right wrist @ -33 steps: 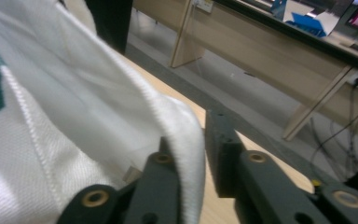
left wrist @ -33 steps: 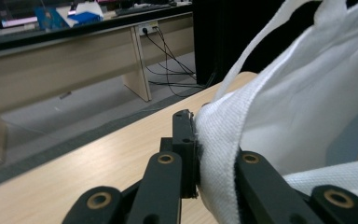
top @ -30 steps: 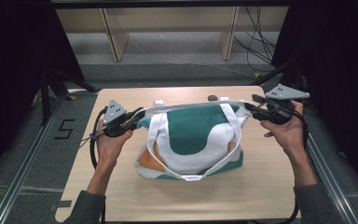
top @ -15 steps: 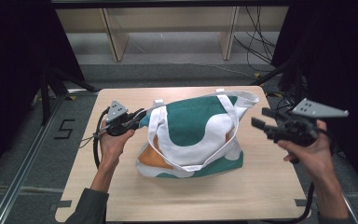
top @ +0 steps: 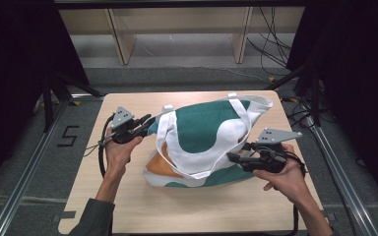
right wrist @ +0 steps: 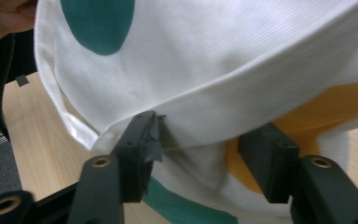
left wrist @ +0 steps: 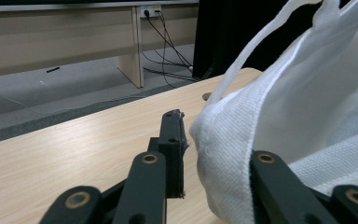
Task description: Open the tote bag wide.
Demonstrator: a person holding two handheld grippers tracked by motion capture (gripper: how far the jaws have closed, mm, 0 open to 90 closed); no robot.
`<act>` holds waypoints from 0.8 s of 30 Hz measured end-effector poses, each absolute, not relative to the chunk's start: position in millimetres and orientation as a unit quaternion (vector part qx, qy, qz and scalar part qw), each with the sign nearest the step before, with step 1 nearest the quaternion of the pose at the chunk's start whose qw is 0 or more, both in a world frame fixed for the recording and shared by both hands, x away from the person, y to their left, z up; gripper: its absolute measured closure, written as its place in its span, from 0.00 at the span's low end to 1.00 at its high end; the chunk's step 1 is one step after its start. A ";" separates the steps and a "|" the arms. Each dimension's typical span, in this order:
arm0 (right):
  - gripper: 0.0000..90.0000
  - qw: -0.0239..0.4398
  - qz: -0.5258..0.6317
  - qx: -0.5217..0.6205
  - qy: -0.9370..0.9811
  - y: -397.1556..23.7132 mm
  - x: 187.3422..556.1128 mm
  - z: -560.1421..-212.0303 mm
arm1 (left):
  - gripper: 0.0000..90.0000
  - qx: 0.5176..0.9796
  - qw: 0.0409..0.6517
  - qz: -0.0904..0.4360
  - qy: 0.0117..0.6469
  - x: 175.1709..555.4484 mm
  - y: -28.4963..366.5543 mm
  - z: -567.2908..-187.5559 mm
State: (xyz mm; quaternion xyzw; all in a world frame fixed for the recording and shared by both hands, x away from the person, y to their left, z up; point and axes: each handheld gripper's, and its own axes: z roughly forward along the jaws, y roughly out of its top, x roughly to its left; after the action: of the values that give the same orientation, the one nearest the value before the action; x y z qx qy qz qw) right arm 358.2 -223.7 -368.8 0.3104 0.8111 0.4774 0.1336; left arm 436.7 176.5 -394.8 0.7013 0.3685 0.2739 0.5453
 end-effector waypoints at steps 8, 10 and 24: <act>0.89 0.211 0.466 0.283 0.811 -224.7 362.4 -377.3 | 0.64 0.693 0.556 0.273 0.368 431.3 184.0 -386.7; 0.90 0.210 0.464 0.279 0.814 -226.0 362.3 -377.7 | 0.56 0.688 0.544 0.282 0.389 422.6 187.5 -377.7; 0.93 0.222 0.457 0.263 0.820 -226.1 357.9 -377.4 | 0.41 0.724 0.576 0.133 0.356 350.6 148.7 -372.3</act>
State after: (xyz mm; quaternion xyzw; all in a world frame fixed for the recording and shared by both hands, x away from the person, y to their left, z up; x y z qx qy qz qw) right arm 357.9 -226.1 -377.4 0.2633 0.8198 0.4574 0.2224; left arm 350.6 148.7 -372.3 0.7239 0.3565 0.1327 0.5756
